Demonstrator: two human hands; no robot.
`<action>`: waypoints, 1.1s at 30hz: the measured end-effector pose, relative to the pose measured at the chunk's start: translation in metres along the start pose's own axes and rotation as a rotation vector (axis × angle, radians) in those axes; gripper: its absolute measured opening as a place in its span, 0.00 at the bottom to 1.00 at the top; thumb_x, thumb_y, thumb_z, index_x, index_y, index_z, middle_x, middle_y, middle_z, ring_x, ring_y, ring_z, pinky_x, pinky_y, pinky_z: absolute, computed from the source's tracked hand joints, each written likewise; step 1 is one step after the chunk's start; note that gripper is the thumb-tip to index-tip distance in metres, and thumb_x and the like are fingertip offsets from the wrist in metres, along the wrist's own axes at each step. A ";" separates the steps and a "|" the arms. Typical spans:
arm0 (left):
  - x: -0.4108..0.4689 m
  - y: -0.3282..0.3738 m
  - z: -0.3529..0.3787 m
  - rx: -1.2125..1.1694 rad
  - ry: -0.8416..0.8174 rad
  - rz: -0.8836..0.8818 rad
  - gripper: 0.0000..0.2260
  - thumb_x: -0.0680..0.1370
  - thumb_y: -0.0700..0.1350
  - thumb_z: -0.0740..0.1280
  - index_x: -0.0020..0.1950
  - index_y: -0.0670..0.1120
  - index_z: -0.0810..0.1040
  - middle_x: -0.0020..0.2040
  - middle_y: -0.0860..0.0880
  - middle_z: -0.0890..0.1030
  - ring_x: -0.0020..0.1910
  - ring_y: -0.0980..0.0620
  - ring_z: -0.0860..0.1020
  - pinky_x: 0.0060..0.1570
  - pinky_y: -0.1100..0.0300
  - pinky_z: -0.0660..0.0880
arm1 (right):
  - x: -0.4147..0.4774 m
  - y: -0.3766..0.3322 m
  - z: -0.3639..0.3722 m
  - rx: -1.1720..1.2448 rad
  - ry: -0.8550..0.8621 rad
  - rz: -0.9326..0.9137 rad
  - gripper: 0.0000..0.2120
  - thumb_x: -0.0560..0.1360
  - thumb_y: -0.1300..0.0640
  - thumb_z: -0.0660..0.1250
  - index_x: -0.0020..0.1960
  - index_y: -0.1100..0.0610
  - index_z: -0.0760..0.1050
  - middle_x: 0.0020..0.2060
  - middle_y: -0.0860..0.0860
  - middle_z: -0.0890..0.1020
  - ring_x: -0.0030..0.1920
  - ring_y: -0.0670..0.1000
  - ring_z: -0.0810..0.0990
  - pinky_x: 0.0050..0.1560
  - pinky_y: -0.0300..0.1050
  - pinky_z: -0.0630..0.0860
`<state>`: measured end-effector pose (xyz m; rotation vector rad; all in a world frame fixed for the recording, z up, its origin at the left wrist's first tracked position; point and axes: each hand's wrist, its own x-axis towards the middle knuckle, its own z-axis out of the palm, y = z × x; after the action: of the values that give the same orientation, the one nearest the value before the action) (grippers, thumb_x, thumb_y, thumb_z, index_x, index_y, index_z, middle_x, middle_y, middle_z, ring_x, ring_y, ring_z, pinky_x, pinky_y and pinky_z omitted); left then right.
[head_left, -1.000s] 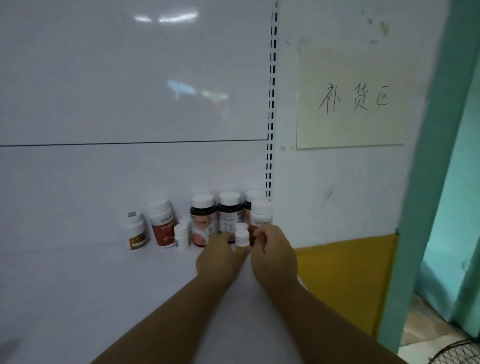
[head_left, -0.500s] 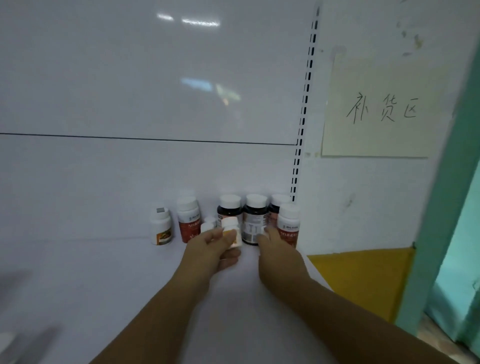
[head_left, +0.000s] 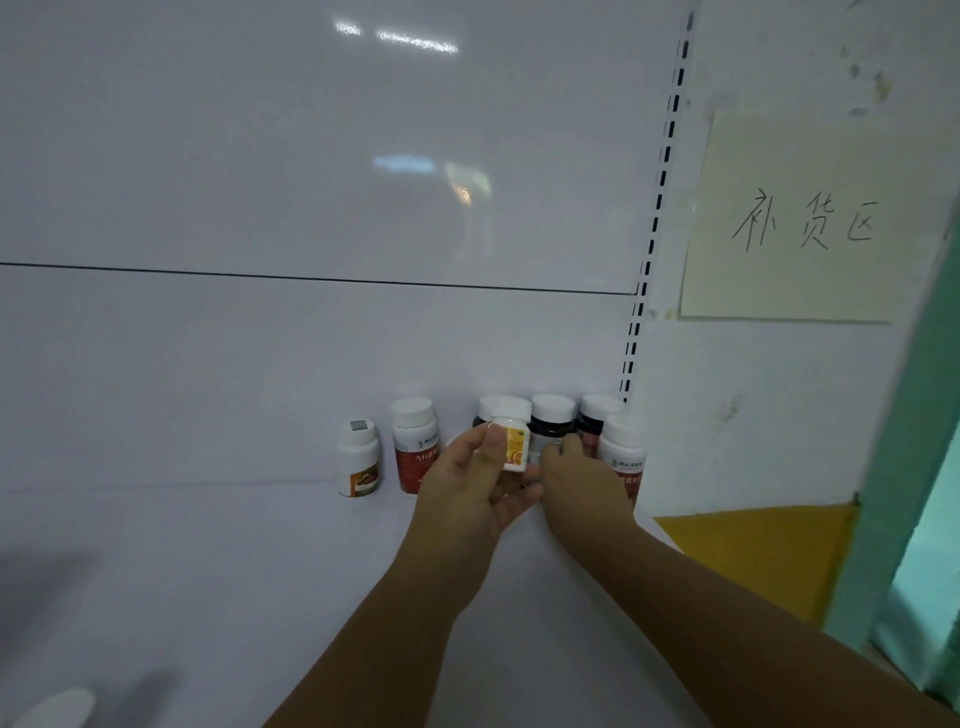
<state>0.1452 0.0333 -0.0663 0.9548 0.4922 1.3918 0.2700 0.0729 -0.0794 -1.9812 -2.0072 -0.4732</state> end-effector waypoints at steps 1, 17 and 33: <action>0.000 0.000 -0.001 -0.026 0.006 -0.013 0.11 0.73 0.48 0.64 0.52 0.45 0.77 0.38 0.47 0.84 0.34 0.54 0.82 0.34 0.61 0.80 | 0.001 0.000 0.000 -0.002 0.000 0.009 0.14 0.80 0.62 0.55 0.65 0.60 0.68 0.62 0.57 0.70 0.55 0.54 0.78 0.52 0.44 0.74; 0.002 0.004 -0.001 -0.008 0.251 -0.161 0.08 0.80 0.47 0.60 0.50 0.46 0.77 0.43 0.43 0.81 0.41 0.47 0.77 0.35 0.57 0.70 | -0.022 0.016 -0.027 1.672 -0.151 0.323 0.04 0.76 0.59 0.66 0.47 0.55 0.79 0.41 0.52 0.81 0.40 0.47 0.78 0.35 0.38 0.75; -0.012 0.009 0.005 -0.084 0.149 -0.204 0.10 0.78 0.47 0.61 0.50 0.43 0.79 0.38 0.44 0.85 0.32 0.52 0.82 0.32 0.60 0.80 | -0.031 0.012 -0.025 2.009 -0.232 0.218 0.16 0.73 0.63 0.68 0.60 0.59 0.76 0.53 0.59 0.83 0.51 0.55 0.83 0.47 0.46 0.82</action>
<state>0.1416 0.0199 -0.0589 0.7152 0.6203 1.2926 0.2821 0.0350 -0.0694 -0.7470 -1.0536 1.3393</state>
